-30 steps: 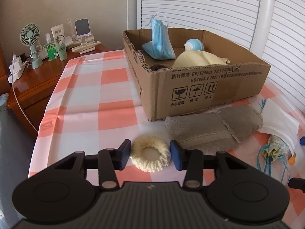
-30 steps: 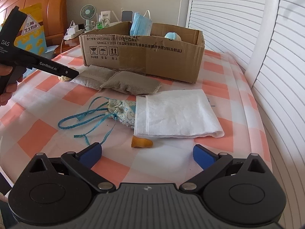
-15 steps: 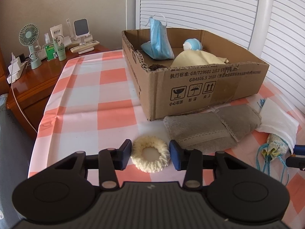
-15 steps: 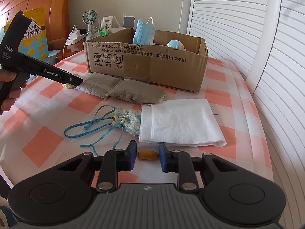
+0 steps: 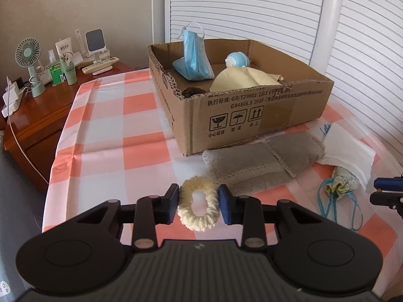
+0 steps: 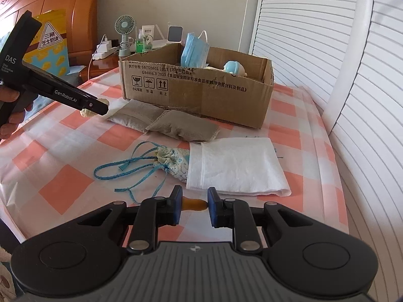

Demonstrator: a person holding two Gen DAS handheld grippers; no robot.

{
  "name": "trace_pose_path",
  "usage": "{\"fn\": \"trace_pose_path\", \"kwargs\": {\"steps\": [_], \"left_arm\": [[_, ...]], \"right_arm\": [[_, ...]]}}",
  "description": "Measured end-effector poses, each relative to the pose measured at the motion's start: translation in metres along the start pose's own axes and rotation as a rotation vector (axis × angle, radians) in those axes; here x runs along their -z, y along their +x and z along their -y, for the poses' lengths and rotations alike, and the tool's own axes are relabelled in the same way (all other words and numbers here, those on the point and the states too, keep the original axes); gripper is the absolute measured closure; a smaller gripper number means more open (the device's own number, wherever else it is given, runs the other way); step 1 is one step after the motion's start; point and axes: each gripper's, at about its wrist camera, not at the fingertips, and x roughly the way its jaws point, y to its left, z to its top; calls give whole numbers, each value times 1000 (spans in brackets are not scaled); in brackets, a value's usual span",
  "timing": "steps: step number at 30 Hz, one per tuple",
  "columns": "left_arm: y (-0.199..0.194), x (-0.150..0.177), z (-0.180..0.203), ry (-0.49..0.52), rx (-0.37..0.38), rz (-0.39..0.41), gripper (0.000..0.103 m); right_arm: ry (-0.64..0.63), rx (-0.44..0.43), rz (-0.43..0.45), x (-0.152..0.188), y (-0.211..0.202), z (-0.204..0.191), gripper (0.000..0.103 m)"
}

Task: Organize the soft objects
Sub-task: 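Drop the cream hair tie into the box while the right tool carries the earplug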

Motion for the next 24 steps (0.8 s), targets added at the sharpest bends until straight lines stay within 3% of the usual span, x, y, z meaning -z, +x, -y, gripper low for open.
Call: {"fn": "trace_pose_path", "kwargs": {"steps": [13,24], "left_arm": [[-50,-28,23,91,116,42,71],[-39,-99,44,165,134,129,70]], "right_arm": [[-138,-5,64,-26,-26,5,78],[-201,-3,133,-64,-27,21,78]]}}
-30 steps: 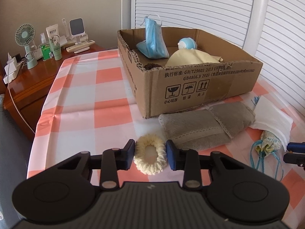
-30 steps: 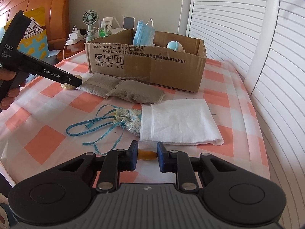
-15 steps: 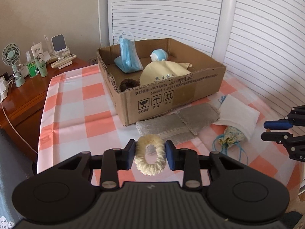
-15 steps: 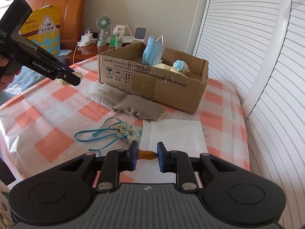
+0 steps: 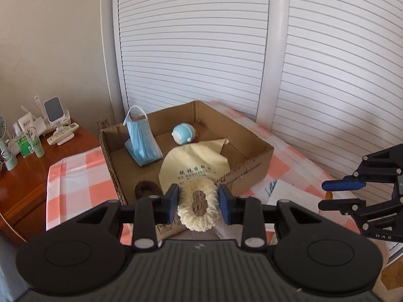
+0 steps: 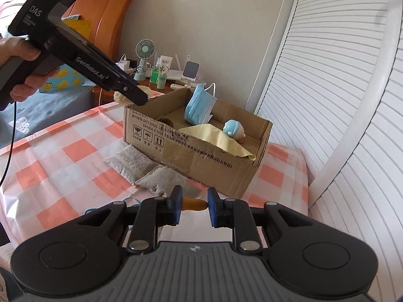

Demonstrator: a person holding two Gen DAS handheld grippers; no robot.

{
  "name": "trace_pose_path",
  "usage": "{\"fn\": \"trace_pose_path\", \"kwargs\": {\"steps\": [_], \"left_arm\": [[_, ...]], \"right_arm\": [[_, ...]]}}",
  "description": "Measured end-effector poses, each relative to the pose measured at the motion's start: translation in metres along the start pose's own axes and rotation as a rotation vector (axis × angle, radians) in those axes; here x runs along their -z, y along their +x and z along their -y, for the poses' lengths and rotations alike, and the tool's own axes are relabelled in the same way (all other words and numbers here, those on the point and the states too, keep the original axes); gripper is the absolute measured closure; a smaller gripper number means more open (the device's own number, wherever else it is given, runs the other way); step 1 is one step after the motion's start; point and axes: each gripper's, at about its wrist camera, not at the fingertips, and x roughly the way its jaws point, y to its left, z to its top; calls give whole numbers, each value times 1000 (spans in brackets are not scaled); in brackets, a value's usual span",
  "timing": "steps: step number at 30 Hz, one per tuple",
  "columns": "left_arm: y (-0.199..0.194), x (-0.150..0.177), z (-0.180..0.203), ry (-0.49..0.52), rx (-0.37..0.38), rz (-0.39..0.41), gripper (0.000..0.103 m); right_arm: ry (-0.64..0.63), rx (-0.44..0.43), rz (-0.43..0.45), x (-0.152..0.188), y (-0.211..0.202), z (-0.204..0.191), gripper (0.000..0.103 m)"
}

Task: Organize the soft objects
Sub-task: 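Drop the cream hair tie into the box while the right tool carries the earplug, then lower the orange earplug into the box and open the right tool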

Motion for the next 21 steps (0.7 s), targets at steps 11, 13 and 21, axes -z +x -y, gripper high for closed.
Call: {"fn": "trace_pose_path", "kwargs": {"steps": [11,13,21], "left_arm": [[57,-35,-12,-31,-65,28,4],[56,-31,-15,-51,-87,47,4],[18,2,-8,-98,-154,13,1]], "right_arm": [[-13,26,22,-20,19,24,78],[-3,27,22,-21,22,28,78],[35,37,17,-30,32,42,78]]}}
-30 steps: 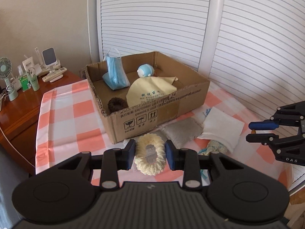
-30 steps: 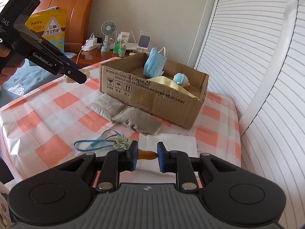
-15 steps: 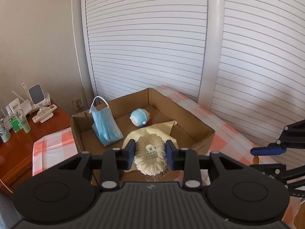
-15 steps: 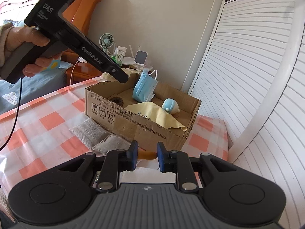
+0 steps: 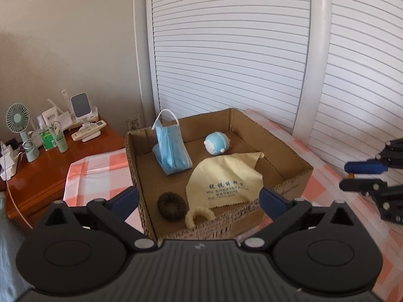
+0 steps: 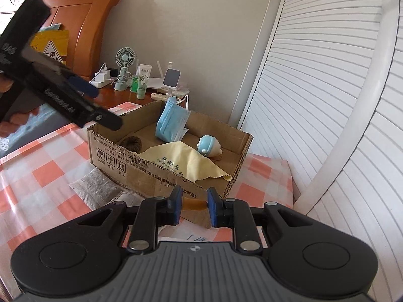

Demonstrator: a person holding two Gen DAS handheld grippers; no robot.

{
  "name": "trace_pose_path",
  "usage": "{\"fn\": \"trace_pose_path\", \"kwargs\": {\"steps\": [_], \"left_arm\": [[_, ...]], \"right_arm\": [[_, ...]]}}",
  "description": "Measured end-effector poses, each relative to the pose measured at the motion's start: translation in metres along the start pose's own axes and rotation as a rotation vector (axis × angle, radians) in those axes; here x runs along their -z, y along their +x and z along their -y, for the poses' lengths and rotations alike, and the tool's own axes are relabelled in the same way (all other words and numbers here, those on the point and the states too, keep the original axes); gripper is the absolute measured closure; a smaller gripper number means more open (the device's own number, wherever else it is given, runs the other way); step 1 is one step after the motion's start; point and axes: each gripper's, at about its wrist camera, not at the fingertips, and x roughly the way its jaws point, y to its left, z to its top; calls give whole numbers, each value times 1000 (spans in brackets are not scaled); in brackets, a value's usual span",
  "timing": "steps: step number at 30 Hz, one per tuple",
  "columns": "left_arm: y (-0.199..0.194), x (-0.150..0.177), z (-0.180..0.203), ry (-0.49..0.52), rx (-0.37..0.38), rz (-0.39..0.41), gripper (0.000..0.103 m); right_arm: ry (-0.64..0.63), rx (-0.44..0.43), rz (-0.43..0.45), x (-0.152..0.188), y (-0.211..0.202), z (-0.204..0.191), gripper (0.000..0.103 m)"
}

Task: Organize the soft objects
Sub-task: 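Lower the orange earplug into the box and open the right tool, then move the right tool to the white cloth and the left tool to the grey pouch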

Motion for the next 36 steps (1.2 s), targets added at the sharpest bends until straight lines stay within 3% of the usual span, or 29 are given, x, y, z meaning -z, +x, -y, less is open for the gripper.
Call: {"fn": "trace_pose_path", "kwargs": {"steps": [9,26,27,28,30,31,36], "left_arm": [[-46,54,22,-12,-130,50,0],[-48,88,12,-54,-145,3,1],[-48,89,11,-58,-146,-1,1],[-47,90,10,-61,-148,-5,1],[-47,92,8,-65,-150,-12,1],[-48,93,6,-69,-151,-13,1],[-50,94,4,-79,-154,-21,1]], "right_arm": [[62,-1,-14,-28,26,11,78],[119,14,-79,-100,117,26,77],[118,23,-90,-101,123,26,70],[117,23,-103,-101,129,26,49],[125,43,-123,-99,134,25,21],[127,55,-119,-97,133,23,13],[152,71,-130,-90,124,20,5]]}}
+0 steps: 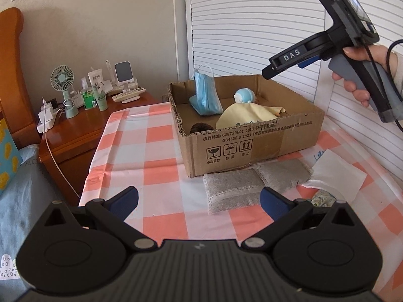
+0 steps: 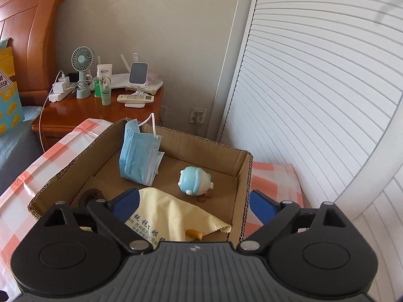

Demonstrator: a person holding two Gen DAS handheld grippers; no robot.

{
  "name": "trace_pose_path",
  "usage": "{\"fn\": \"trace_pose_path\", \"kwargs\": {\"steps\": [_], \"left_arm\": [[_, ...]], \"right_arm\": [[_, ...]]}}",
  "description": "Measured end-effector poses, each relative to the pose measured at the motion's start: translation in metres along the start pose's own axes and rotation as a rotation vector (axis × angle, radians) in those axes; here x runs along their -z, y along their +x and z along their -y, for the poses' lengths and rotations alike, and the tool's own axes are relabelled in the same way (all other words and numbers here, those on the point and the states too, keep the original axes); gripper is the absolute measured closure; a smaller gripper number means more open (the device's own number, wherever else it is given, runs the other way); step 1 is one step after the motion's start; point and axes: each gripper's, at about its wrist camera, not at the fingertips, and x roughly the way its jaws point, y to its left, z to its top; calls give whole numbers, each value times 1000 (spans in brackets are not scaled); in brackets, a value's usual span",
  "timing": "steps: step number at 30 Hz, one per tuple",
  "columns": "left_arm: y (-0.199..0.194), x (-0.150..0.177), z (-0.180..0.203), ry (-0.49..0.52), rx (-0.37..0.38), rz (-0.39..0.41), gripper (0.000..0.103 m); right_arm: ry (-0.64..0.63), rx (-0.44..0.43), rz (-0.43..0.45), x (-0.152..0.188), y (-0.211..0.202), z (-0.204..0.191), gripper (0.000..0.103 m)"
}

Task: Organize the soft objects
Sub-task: 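Move the right tool to the white cloth and the left tool to the grey pouch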

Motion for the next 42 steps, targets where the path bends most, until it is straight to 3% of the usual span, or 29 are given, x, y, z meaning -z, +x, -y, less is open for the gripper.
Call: {"fn": "trace_pose_path", "kwargs": {"steps": [11,23,27,31,42], "left_arm": [[-15,2,6,23,3,12,1],[-24,5,14,34,20,14,1],[-23,6,16,35,24,5,1],[-18,6,21,44,30,-8,1],[3,5,28,52,62,-58,1]], "right_arm": [[-8,5,-29,31,-34,-8,0],[61,15,-112,106,-57,-15,0],[52,49,-138,127,-57,-22,0],[27,26,-180,141,-52,-28,0],[-14,45,-240,153,-35,-22,0]]}}
